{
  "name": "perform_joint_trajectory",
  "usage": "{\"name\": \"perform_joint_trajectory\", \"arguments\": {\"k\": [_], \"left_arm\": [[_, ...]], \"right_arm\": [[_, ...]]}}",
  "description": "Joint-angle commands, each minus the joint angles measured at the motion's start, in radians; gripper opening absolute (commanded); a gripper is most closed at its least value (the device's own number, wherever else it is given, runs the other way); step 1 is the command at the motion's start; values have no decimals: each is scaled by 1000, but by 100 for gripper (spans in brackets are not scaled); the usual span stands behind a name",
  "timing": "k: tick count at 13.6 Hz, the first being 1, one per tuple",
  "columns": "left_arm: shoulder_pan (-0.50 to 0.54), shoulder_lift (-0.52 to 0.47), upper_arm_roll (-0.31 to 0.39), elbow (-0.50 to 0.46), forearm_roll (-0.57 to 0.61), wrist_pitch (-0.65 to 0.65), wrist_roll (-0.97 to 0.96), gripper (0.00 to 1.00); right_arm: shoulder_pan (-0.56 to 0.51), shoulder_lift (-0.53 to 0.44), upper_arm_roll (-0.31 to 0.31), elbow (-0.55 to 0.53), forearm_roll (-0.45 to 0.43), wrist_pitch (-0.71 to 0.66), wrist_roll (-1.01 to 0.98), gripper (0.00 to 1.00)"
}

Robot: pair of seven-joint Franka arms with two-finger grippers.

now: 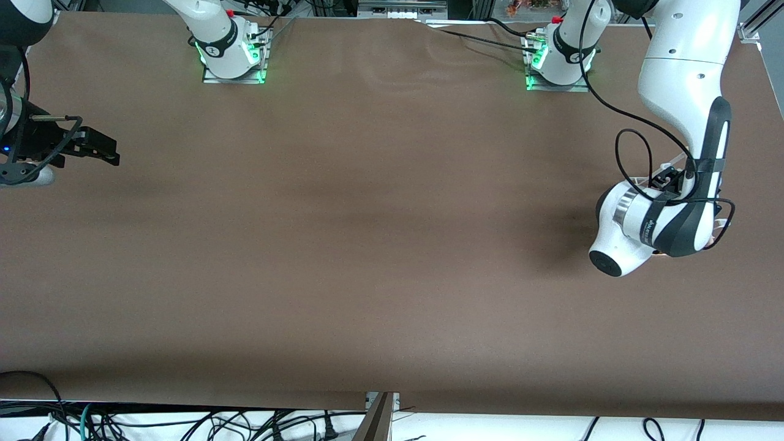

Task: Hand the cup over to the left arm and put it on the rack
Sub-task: 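Lower the cup onto the rack's wire prongs with the left gripper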

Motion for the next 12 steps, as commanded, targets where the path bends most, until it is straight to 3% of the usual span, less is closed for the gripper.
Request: {"name": "perform_joint_trajectory", "arguments": {"k": [1,12], "left_arm": [[1,6,-8,-12,28,9,-7,6],[-1,14,-12,-46,12,47,-16,12]], "right_arm": [[-14,-6,7,2,19,0,9,100],[-13,-6,7,3,19,0,9,100]]}}
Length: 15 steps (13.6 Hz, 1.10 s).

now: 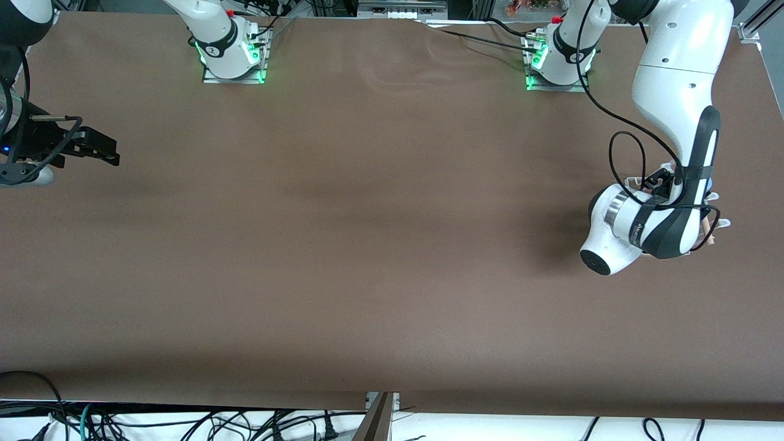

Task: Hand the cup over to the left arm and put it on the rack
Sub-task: 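Lower the cup onto the rack's wire prongs with the left gripper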

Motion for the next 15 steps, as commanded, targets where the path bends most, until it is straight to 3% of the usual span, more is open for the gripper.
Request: {"name": "perform_joint_trajectory", "arguments": {"k": [1,2,3,4,10,13,15], "left_arm": [[1,0,-3,-18,14,25,-25,13],[1,1,-4,-18,12,25,-34,29],[-2,3,-4,-16,11,24,-34,75],[-8,3,-3,-18,12,21,-33,100],[-10,-5,-9,-6,8,19,-33,100],[-8,-67,-9,10,-93,25,-39,100],[-7,-106,-9,72,-199,24,-48,100]], "right_arm": [[-13,-6,7,3,19,-1,9,100],[-13,-6,7,3,19,-1,9,100],[-13,-6,7,3,19,-1,9,100],[-13,-6,7,3,19,-1,9,100],[-13,-6,7,3,20,-1,11,100],[-13,-6,7,3,20,-1,9,100],[-13,-6,7,3,20,1,9,100]]}}
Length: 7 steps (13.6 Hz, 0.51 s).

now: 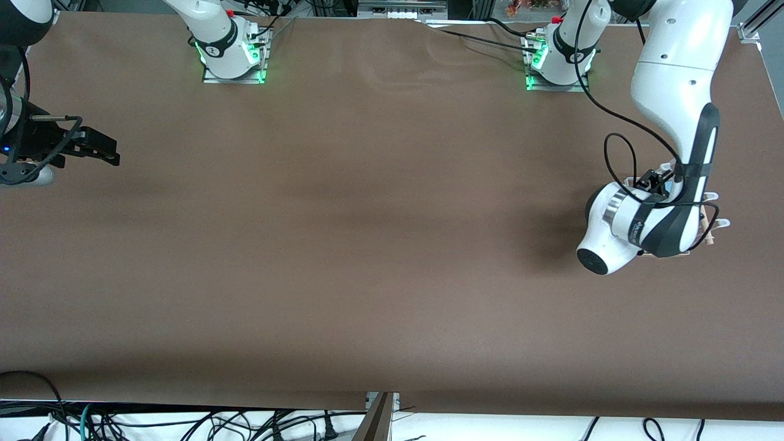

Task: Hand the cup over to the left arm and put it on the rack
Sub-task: 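Open the left gripper and raise it away from the rack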

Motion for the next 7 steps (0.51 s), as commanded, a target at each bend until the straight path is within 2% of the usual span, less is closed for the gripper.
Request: {"name": "perform_joint_trajectory", "arguments": {"k": [1,3,7], "left_arm": [[1,-86,-2,63,-130,-1,-8,100],[-1,-127,-3,104,-215,0,-54,100],[-1,-187,-6,199,-460,26,-258,100]], "right_arm": [[-13,-6,7,3,19,-1,9,100],[-13,-6,7,3,19,-1,9,100],[-13,-6,7,3,19,1,9,100]]}}
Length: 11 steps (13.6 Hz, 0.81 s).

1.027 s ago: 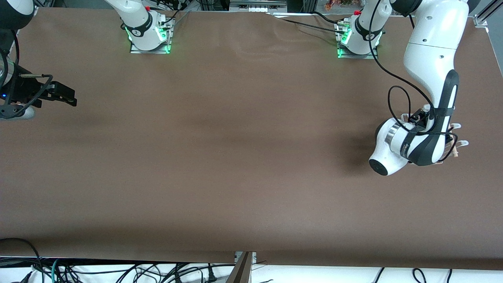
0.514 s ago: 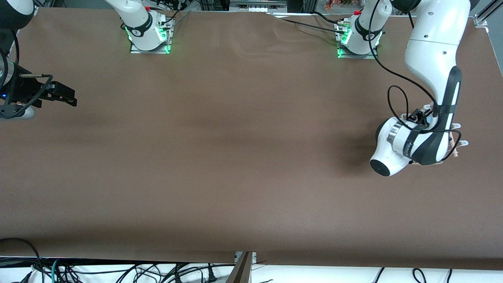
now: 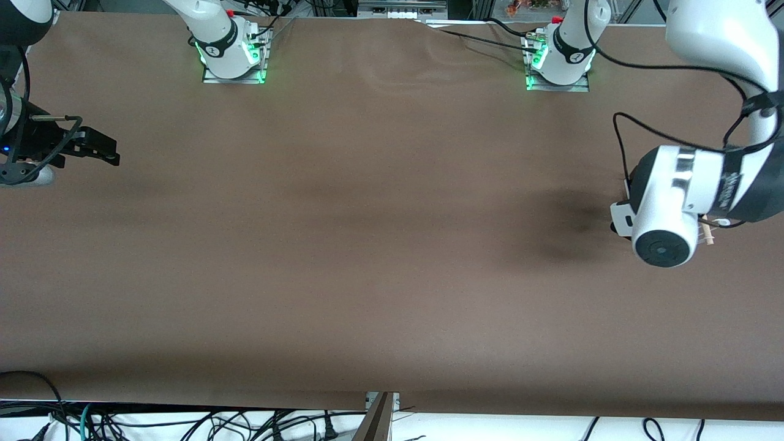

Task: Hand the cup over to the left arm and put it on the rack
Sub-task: 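Open the left gripper and raise it away from the rack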

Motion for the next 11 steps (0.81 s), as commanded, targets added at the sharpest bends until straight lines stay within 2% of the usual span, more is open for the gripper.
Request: {"name": "perform_joint_trajectory", "arguments": {"k": [1,5,8,11], "left_arm": [[1,-30,-2,61,-139,47,-111,100],[12,-118,-1,64,-332,234,-180,100],[27,-177,1,52,-447,319,-184,100],[25,-228,2,29,-471,328,-184,100]], "right_arm": [[-13,-6,7,3,18,0,9,100],[-13,-6,7,3,18,0,9,100],[-13,-6,7,3,18,0,9,100],[-13,-6,7,3,18,0,9,100]]}}
